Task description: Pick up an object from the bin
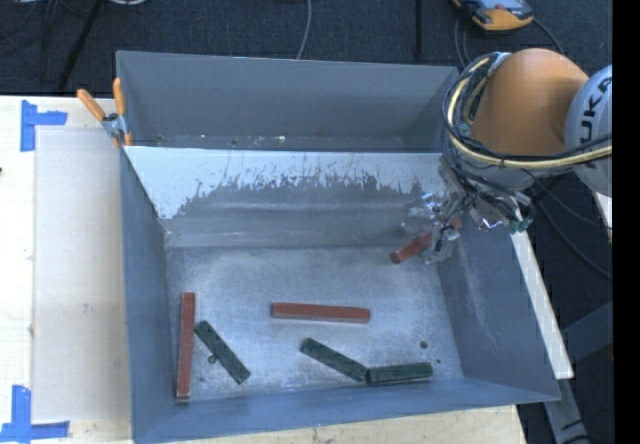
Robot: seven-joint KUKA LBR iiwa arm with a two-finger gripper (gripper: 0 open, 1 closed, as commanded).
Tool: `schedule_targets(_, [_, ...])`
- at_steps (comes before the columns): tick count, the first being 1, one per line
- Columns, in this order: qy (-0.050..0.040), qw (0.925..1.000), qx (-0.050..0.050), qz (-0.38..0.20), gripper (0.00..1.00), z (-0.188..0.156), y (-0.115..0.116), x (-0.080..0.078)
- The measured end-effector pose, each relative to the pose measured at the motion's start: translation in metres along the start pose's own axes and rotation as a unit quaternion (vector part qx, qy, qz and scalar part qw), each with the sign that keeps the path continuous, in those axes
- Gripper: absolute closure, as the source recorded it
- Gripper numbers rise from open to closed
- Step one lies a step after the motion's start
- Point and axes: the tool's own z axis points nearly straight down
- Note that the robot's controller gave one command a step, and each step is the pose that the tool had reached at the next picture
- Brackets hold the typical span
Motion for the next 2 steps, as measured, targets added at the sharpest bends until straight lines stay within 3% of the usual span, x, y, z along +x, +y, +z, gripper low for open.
schedule_targets(1, [0.0002, 1.0000, 0.000, 0.000, 1.00, 0.000, 0.000, 0.000])
schedule_targets(2, [-0.0006, 1.0000, 0.000, 0.000, 1.00, -0.040, 0.000, -0.001])
